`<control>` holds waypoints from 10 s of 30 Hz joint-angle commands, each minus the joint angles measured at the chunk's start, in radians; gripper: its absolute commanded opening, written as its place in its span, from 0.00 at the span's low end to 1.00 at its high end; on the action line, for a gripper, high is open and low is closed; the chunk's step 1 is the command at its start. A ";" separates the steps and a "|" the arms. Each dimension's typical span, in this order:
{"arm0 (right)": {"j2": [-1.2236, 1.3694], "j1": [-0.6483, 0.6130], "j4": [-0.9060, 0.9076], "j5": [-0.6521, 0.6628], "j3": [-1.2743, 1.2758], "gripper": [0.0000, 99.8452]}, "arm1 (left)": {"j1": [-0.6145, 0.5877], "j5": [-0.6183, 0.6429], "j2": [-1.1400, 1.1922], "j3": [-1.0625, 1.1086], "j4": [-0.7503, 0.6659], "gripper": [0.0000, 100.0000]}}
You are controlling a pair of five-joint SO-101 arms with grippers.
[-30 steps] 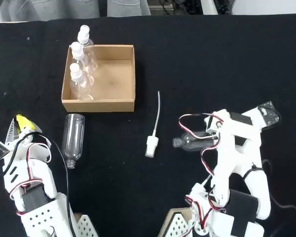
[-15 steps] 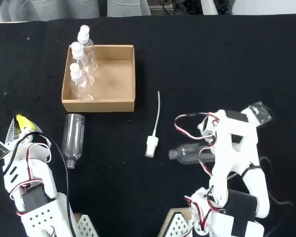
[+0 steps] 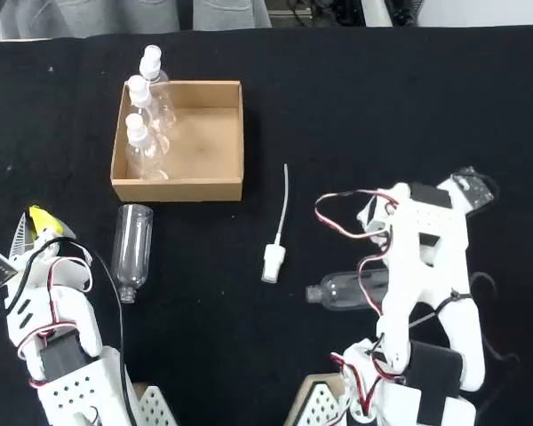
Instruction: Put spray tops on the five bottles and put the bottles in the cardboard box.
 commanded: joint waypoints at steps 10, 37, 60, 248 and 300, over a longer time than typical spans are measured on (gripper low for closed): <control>-0.061 -0.077 0.307 0.187 -0.295 0.43 | -0.005 -0.011 -0.009 0.022 -0.018 0.03; -0.058 -0.089 0.334 0.856 -0.312 0.43 | -0.008 -0.011 -0.009 0.022 -0.018 0.03; -0.108 -0.095 0.557 1.637 -0.305 0.43 | -0.008 -0.011 -0.009 0.022 -0.018 0.03; -0.533 -0.348 -0.012 1.066 0.002 0.04 | 0.062 -0.186 -0.008 0.022 -0.014 0.03; -0.688 -0.196 0.224 1.280 -0.035 0.04 | 0.424 -0.554 -0.008 -0.021 0.298 0.03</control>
